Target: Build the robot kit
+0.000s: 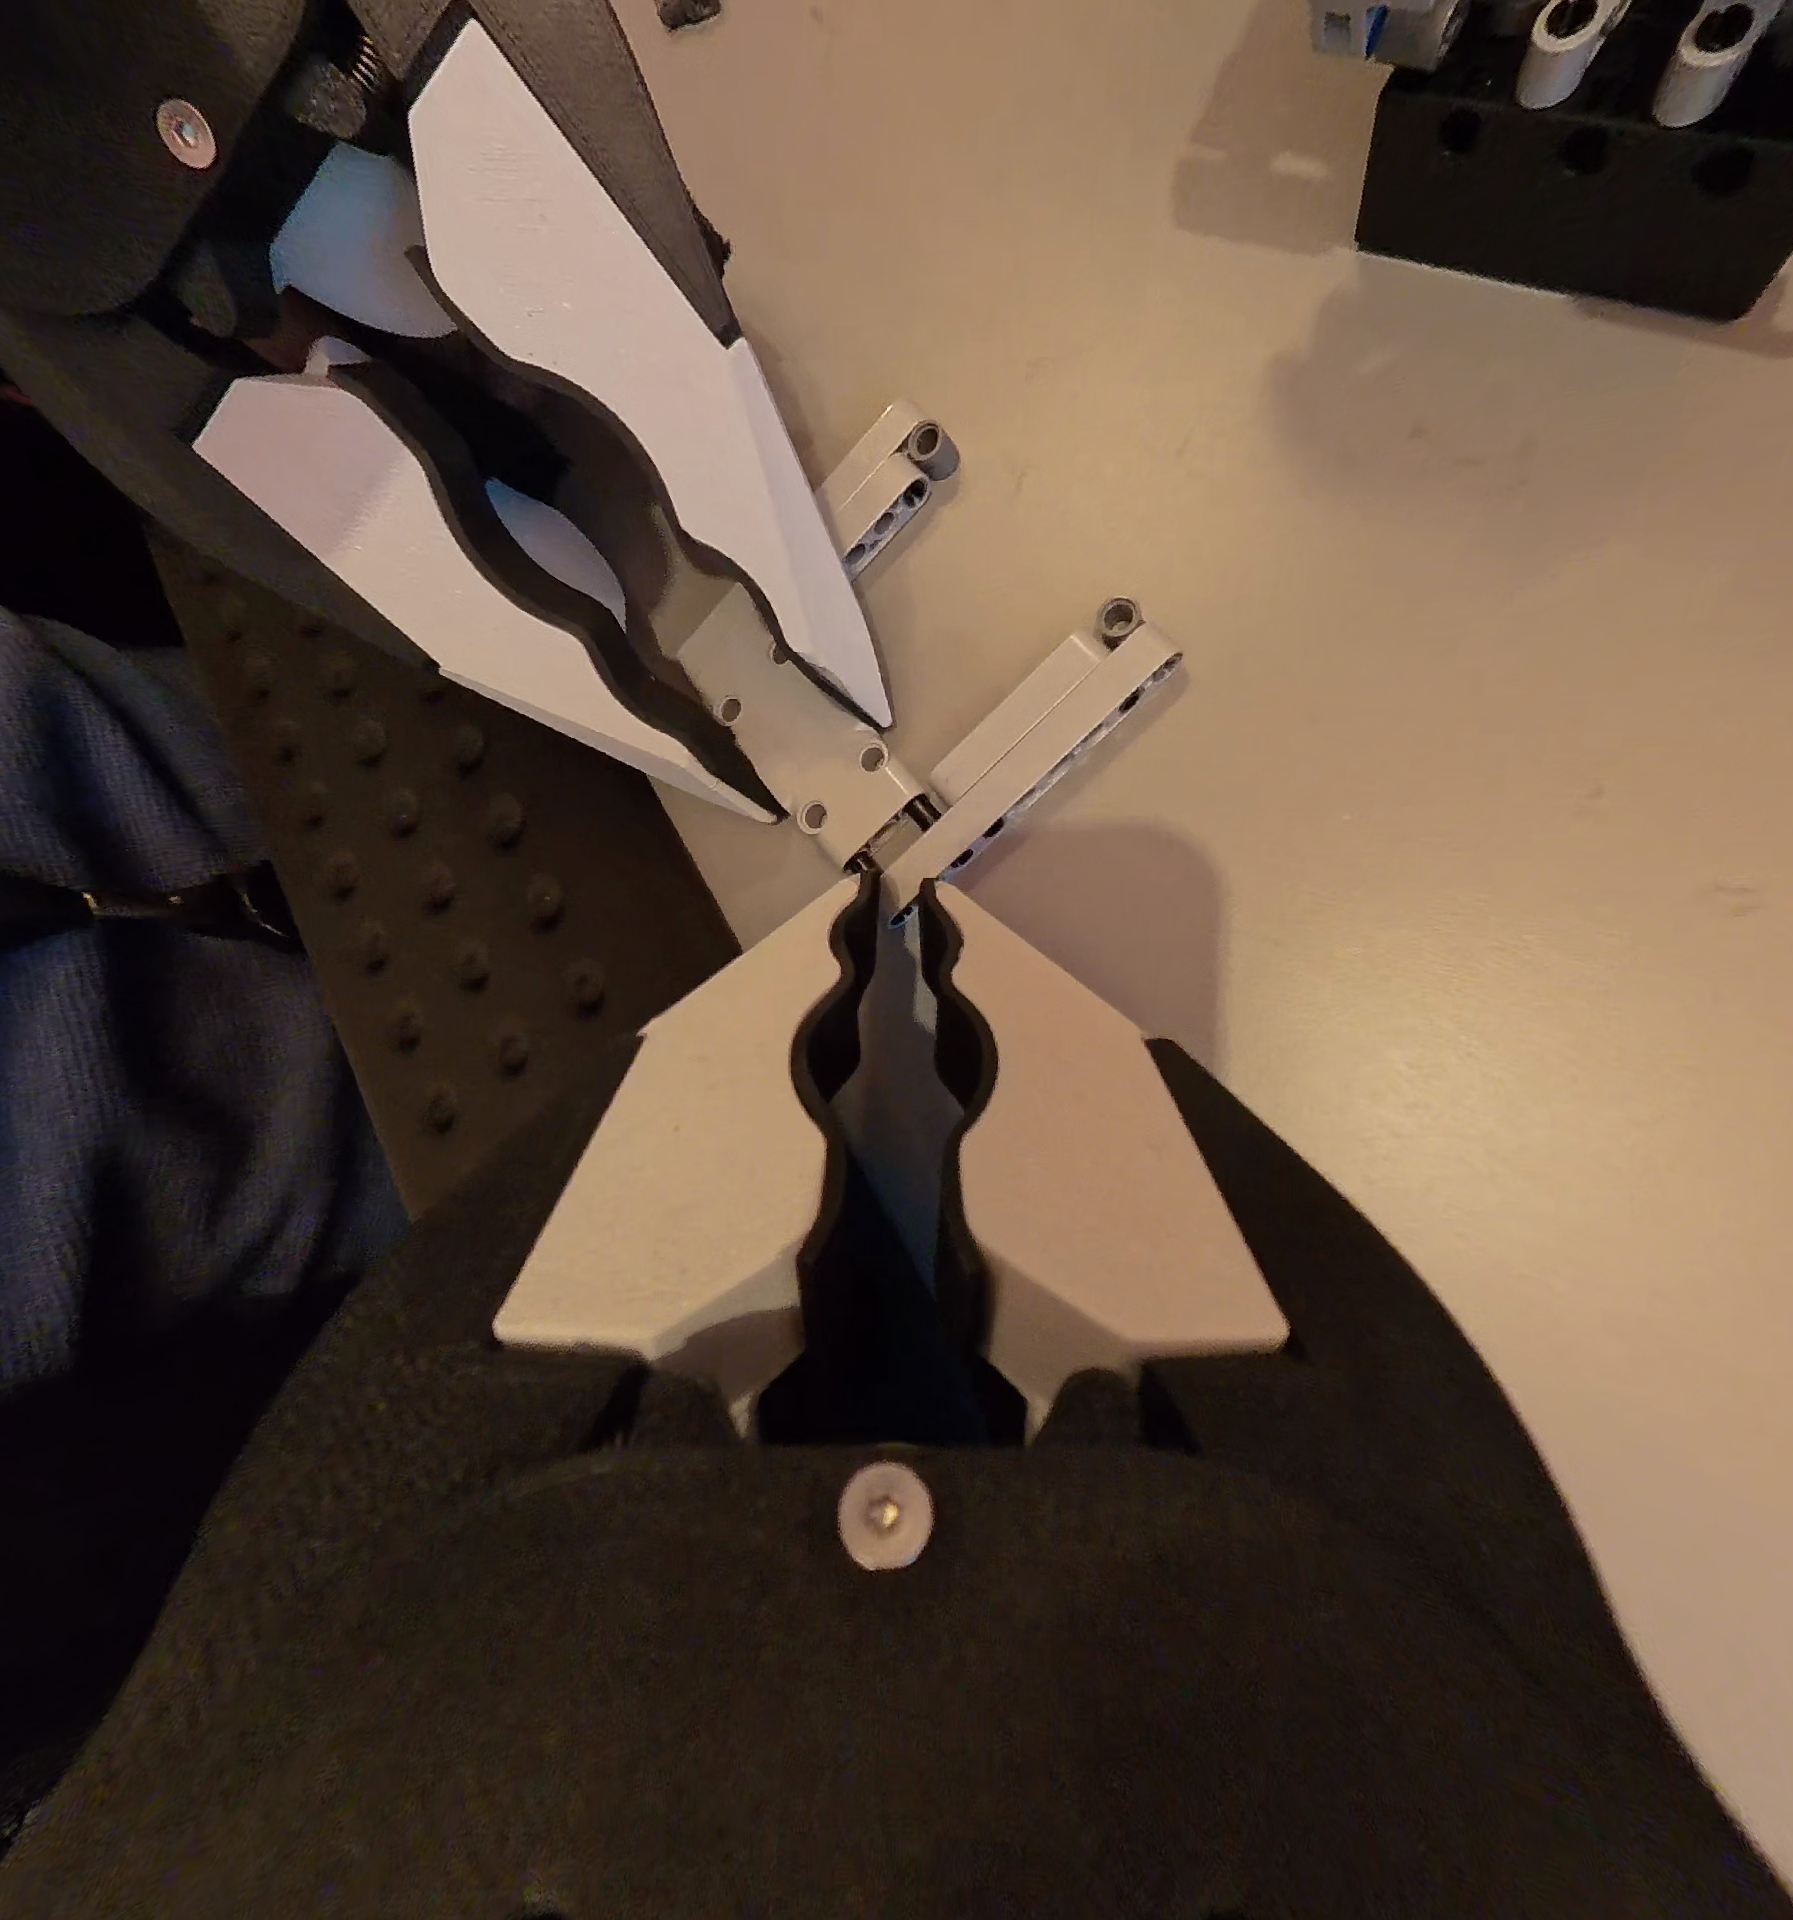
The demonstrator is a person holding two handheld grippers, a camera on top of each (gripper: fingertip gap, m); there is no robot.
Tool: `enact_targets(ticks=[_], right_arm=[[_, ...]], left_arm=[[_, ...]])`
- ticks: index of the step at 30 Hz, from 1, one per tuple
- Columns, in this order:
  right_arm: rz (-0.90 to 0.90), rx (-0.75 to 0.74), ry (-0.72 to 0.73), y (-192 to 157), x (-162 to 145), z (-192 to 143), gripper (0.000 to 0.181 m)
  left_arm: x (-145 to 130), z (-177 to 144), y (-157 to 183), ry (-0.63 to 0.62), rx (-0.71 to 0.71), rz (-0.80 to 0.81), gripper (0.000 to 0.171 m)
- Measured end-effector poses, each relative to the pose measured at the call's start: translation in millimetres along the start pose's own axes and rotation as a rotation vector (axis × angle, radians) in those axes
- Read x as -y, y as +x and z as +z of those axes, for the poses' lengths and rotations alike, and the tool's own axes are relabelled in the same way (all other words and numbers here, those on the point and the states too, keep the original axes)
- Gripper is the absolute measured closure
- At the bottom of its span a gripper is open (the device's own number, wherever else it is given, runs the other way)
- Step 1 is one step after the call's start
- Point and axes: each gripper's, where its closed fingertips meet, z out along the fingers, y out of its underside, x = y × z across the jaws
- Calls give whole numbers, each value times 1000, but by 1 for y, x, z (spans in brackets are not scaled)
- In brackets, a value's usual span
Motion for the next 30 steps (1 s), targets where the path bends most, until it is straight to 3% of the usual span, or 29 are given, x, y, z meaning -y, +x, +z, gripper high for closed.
enact_targets(ticks=[8, 15, 30], right_arm=[[3, 84, -3, -3, -1, 0, 178], [51, 164, -11, -3, 1, 0, 181], [20, 105, -4, 0, 1, -1, 175]], left_arm=[[0, 0, 0, 14, -5, -6, 149], [0, -1, 1, 3, 51, 85, 150], [0, -1, 2, 24, 28, 46, 149]])
